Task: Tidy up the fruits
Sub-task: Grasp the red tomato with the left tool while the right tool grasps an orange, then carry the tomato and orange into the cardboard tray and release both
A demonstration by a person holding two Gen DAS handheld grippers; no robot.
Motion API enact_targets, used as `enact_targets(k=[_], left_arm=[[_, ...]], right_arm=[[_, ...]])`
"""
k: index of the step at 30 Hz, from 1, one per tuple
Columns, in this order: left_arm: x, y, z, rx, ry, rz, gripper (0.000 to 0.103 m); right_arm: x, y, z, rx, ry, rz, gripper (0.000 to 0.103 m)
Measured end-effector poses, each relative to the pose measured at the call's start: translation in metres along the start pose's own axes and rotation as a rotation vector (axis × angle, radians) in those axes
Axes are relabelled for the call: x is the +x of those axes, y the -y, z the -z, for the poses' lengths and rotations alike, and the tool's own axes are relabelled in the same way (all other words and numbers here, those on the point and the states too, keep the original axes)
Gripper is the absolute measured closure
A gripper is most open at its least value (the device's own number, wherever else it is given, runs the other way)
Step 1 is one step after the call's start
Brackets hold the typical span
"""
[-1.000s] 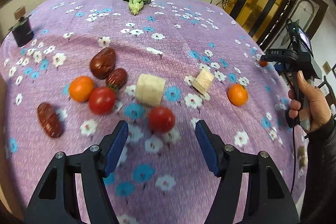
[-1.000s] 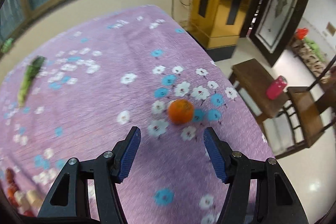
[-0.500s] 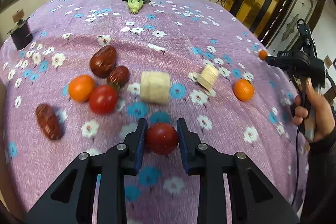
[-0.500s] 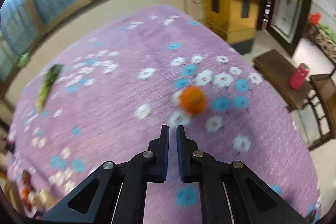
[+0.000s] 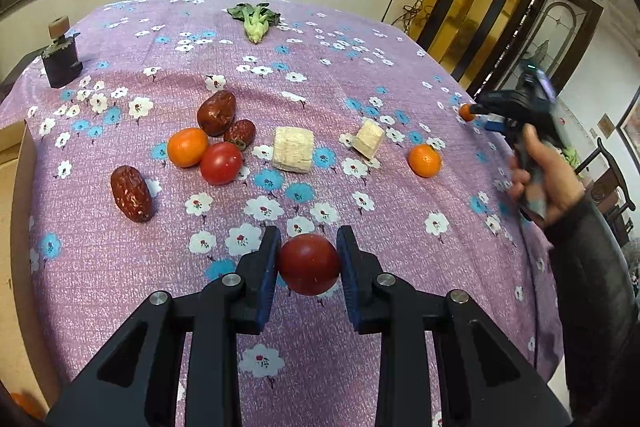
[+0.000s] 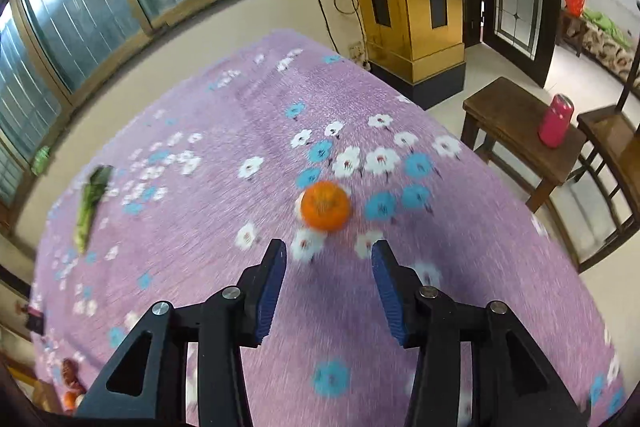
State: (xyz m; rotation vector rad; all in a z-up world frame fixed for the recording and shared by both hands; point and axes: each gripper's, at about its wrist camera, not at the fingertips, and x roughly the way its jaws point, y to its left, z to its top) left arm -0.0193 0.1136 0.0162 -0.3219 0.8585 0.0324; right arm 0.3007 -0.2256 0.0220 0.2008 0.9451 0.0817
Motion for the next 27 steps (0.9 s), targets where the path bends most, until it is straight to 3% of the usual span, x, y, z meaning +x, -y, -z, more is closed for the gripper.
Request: enact_targets(k=[3,5,7,11,16,19,27], left_arm=[[0.001,0.001,0.001,0.005,-0.005,0.01,0.077],[0.001,0.001,0.003,0.006,-0.008,0.003,0.077],[-0.001,0.0,0.004,0.004,-0.006,0.0,0.077],[-0.009,0.003,0.005,0.022,0.006,-0.016,0.077],[-0.024,0.005,0.009,0.037,0.025,-0.04,0.077],[-0.034,0.004,0.014,0.043,0.037,-0.063,0.077],[-0.069,-0.014,0.035,0.039,0.067,-0.131,0.077]], right_arm=[[0.025,-0.007,-0.014,-0.031,-0.022,0.07,0.057],[0.036,-0.011,-0.02,-0.053,-0.02,0.065,0.07],[0.038,-0.015,-0.021,-0.081,-0.021,0.051,0.072],[0.005,-0.024,0.001,-0.107,0.011,-0.056,0.073],[-0.056,-0.052,0.06,-0.214,0.012,-0.246,0.073],[-0.095,-0.078,0.105,-0.304,-0.013,-0.365,0.073],[-0.155,-0.136,0.193,-0.45,-0.081,-0.567,0.073]])
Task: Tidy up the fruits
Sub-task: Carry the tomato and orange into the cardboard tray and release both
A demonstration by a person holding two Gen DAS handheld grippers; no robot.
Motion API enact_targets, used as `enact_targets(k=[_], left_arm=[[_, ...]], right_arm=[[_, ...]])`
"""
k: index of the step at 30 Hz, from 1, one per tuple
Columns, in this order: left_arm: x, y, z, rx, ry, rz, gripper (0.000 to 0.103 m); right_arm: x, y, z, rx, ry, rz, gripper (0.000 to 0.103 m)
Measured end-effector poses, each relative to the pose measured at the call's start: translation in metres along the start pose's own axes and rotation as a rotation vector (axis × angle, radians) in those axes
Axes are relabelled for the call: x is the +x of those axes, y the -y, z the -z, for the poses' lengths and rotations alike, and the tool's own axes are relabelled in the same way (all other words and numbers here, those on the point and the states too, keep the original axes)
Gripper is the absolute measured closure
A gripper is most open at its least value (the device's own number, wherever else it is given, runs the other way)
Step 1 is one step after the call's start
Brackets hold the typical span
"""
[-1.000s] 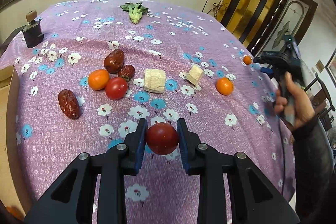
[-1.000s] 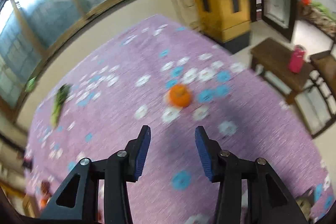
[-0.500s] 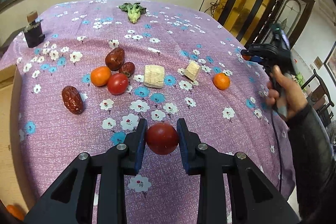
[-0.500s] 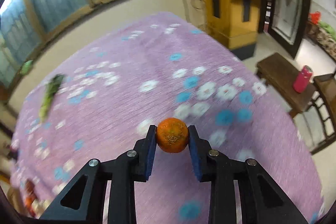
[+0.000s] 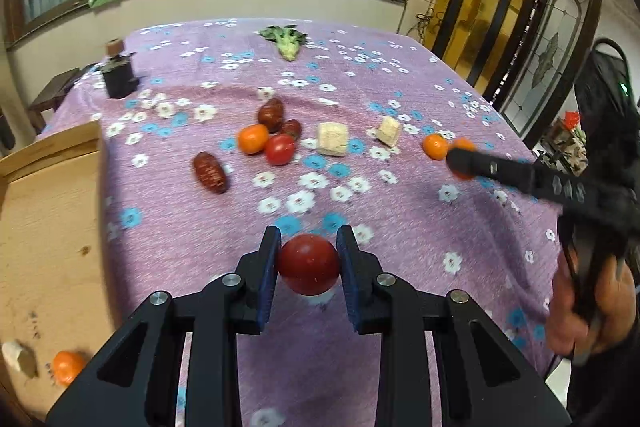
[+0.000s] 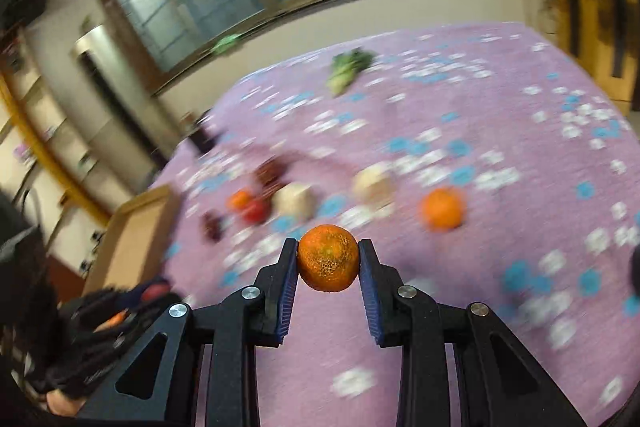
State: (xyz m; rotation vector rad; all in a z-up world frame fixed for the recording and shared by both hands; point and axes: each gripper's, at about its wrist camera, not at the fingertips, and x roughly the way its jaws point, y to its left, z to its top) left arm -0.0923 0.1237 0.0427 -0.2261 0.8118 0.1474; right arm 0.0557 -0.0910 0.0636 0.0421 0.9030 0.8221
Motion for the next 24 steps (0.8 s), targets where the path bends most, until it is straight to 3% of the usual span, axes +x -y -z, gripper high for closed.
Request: enact_targets(k=[9,24], left_arm=[[-0.023,-0.031,0.017,-0.051,0.017,-0.061,0.077],[-0.049,-0.065,0.036,-0.09,0.05,-0.142,0.077]], right_arm=[[0.012,-0.057,0.038,-0.051,-0.071,-0.109,0.073],[0.018,-0.099,0.055,-0.089,-0.104,-0.158,0.073]])
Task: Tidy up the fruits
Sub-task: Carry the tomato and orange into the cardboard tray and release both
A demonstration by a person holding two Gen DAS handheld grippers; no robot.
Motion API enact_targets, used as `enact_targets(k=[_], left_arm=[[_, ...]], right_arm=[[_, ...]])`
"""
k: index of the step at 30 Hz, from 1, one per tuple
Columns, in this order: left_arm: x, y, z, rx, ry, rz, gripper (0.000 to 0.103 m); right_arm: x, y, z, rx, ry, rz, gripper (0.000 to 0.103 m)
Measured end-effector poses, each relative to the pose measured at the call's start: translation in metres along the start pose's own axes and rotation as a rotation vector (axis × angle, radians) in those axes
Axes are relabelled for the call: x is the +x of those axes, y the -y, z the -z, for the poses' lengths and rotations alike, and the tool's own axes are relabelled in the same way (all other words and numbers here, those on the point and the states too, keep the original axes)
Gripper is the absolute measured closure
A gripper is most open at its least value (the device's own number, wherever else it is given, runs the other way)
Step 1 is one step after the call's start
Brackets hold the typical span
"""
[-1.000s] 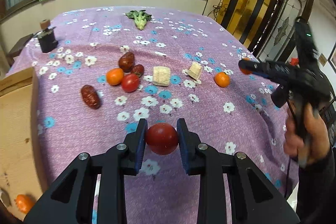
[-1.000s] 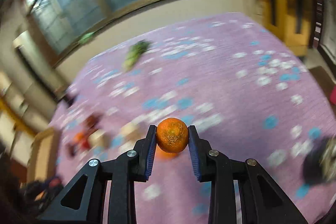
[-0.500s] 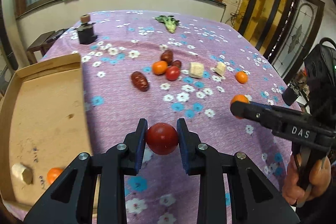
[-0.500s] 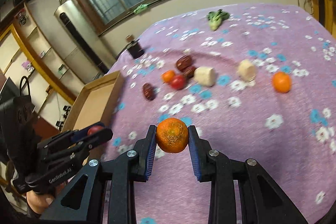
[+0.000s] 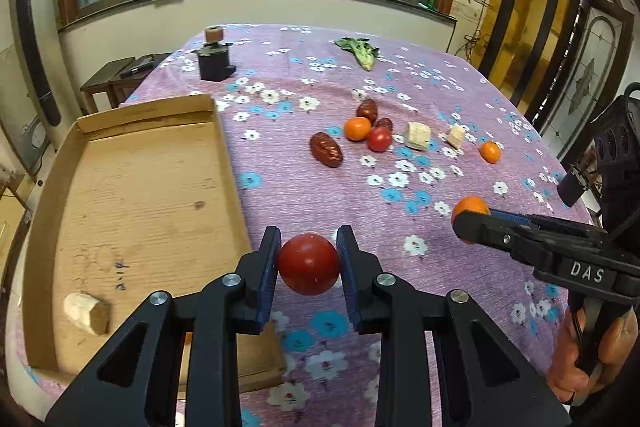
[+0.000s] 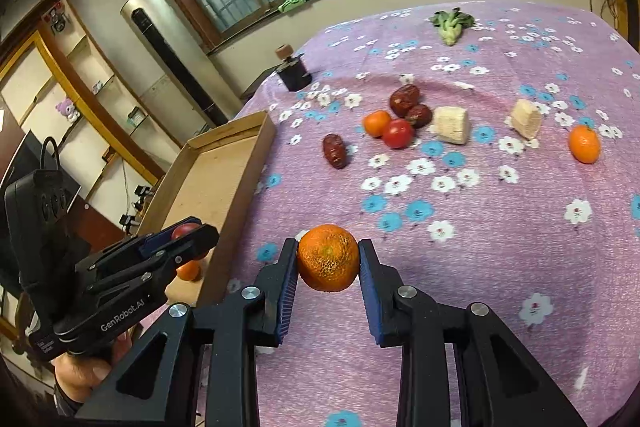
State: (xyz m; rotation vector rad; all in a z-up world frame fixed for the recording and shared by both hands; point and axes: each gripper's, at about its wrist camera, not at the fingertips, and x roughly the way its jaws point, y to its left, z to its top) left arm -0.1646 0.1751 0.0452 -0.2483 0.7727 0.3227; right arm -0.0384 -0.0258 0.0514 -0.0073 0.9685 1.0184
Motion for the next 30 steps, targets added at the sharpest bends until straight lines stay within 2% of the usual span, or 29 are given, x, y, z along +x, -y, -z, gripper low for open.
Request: enact_targets(k=[20,30], left_arm=[[-0.016,-0.062,0.01,-0.101,0.031,-0.063,0.077],[-0.019,-0.089,0.015,-0.146,0.032,-0.092,0.077]], right_arm=[[0.037,-0.077,0.002,-0.134,-0.065,-0.062,0.073],[0.05,-0.098,0.002,-0.17,-0.085,-0.077,0.073]])
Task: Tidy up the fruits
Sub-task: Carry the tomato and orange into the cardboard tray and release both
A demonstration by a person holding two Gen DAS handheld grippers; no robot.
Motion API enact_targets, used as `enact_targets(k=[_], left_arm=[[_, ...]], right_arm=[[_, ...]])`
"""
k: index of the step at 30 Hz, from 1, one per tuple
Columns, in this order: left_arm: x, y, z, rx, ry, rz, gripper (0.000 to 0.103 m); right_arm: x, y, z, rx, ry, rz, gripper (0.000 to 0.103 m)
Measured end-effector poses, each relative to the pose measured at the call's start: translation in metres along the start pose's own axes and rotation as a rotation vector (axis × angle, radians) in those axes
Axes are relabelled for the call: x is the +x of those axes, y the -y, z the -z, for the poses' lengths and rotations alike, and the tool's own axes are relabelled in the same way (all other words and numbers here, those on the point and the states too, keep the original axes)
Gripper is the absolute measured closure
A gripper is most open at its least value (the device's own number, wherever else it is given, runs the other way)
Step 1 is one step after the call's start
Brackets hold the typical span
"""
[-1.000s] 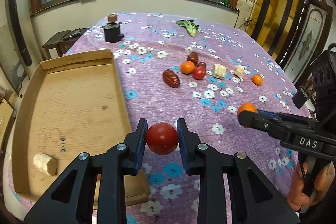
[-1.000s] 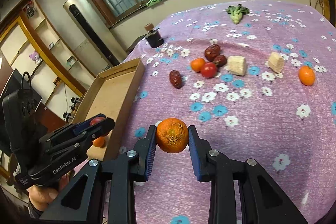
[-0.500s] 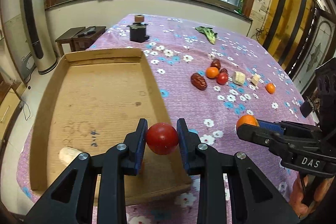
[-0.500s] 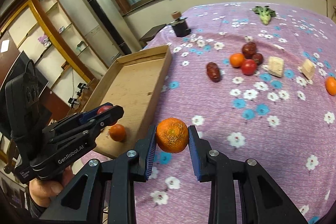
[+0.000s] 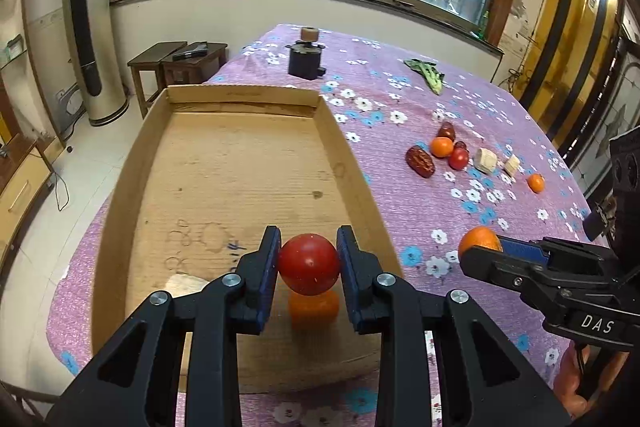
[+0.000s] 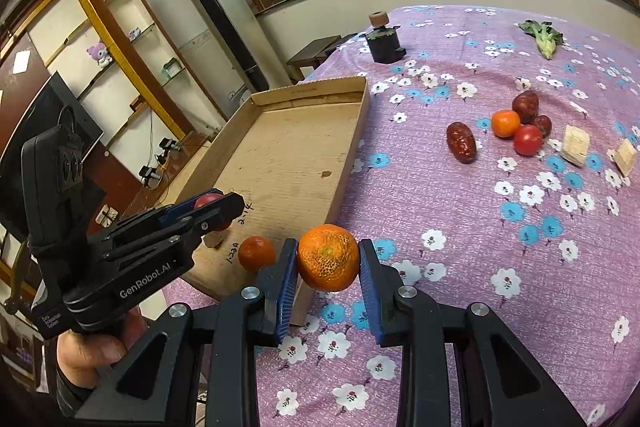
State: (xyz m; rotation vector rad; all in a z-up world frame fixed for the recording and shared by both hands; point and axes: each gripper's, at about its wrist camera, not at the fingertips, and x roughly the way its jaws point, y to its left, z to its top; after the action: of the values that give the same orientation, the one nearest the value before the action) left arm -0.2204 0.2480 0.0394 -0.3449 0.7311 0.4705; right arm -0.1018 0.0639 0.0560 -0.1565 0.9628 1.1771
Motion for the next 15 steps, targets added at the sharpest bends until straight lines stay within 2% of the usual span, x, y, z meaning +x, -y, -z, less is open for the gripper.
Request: enact_targets(k=[10,15], left_arm=[[0.005,-0.039,-0.006,-0.064,-0.005,-0.052,0.077],[0.016,-0.055,-0.012,-0.089,-0.027,-0.08,0.077]], right_arm=[[0.016,-0.017,-0.007,-0.039,-0.024,-0.021,0.073],[0.048,-0.039,-0.018,-0.095,-0.062,-0.04,0.073]])
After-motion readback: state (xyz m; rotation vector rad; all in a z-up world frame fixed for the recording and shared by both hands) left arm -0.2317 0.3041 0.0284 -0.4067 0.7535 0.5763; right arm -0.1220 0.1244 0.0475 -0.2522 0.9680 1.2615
